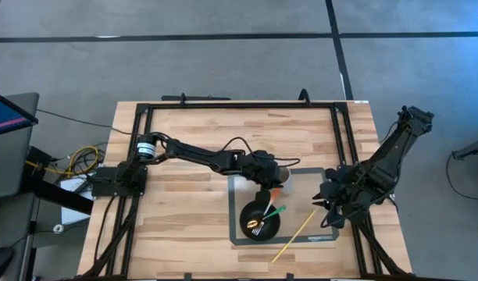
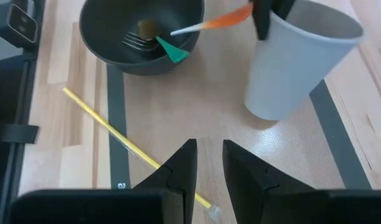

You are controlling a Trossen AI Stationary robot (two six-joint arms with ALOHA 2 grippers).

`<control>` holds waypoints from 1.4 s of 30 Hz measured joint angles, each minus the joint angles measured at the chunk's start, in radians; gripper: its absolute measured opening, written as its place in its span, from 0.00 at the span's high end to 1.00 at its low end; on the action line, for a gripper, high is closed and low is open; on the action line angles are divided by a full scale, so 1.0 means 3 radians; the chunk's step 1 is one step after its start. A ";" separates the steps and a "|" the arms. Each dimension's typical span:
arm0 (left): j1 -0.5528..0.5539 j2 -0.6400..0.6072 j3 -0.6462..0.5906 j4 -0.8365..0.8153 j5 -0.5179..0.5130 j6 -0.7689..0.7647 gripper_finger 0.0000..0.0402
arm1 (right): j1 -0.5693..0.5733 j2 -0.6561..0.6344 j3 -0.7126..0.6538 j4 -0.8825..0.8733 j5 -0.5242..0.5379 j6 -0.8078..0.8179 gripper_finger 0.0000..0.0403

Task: Pick & Place Utensil
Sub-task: Put the gray cup to the top right of the black bowl on the gray mat, then put the yellow straw into the gray cup

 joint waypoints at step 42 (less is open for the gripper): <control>-0.0080 -0.0806 -0.0206 0.0325 -0.0023 0.0451 0.60 | -0.0113 0.0360 0.0004 0.1056 -0.0175 -0.0229 0.82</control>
